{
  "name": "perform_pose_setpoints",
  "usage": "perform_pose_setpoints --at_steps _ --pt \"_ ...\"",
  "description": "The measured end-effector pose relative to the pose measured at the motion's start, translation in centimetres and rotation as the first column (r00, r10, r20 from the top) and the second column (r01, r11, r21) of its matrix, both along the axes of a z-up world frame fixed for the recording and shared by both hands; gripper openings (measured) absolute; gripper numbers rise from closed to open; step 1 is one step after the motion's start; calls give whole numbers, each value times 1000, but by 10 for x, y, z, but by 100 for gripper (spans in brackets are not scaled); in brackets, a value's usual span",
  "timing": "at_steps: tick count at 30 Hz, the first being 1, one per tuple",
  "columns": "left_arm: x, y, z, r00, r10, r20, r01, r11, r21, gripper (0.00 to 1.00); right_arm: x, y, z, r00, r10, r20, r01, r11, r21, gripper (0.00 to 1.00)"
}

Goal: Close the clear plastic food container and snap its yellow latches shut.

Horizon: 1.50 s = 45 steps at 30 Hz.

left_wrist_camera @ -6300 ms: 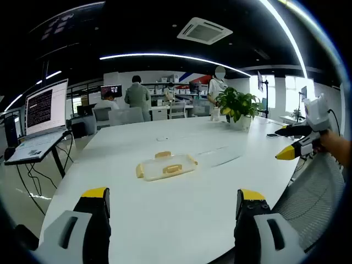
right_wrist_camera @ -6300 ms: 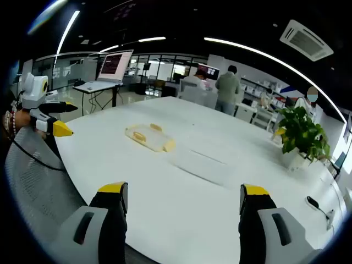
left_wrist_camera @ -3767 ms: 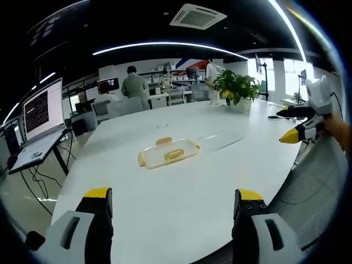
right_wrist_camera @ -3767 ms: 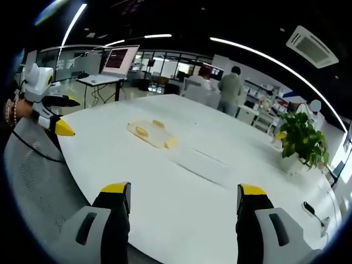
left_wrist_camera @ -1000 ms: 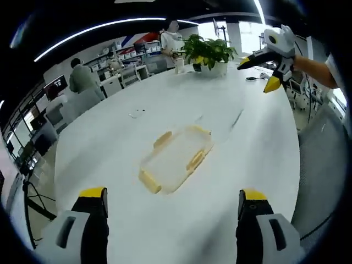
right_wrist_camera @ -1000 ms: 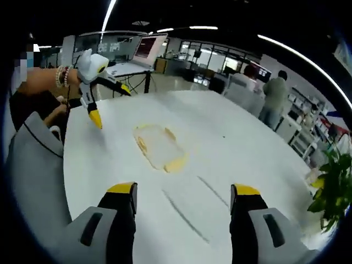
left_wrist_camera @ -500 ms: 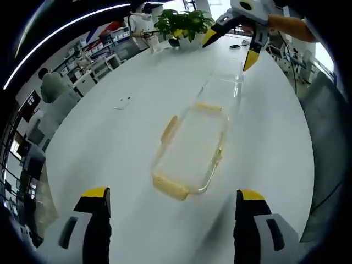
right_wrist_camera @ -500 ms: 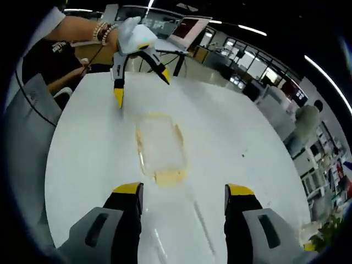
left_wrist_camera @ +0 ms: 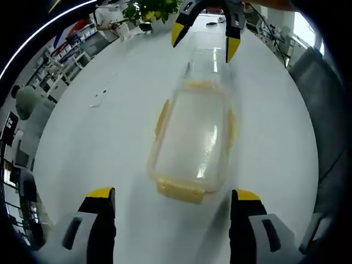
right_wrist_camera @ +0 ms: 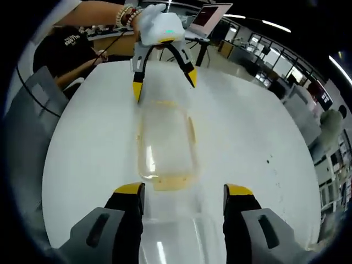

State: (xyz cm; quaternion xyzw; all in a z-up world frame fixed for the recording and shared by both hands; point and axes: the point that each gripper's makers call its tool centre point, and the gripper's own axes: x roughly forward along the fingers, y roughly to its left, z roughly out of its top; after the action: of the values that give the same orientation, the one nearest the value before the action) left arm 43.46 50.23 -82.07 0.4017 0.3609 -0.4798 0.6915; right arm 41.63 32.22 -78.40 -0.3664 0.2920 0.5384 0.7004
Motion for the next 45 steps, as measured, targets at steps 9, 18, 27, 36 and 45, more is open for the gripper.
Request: perform_pose_setpoints --at_steps 9,18,27,36,45 --pt "-5 -9 -11 995 -83 -50 84 996 24 76 -7 6 -23 996 51 -66 -55 997 -53 55" --pt "-18 -14 -20 985 -129 -119 134 990 38 71 -12 12 -46 987 93 -133 -107 989 -106 55" --pt "-29 -18 -24 971 -141 -193 148 989 25 61 -10 18 -57 978 126 -165 -148 980 -134 48" --pt "-28 -21 -22 969 -144 -200 155 987 43 52 -10 16 -61 976 109 -191 -138 979 -146 45" --pt "-31 -17 -20 960 -184 -210 208 973 97 34 -9 12 -61 969 132 -211 -166 974 -152 40"
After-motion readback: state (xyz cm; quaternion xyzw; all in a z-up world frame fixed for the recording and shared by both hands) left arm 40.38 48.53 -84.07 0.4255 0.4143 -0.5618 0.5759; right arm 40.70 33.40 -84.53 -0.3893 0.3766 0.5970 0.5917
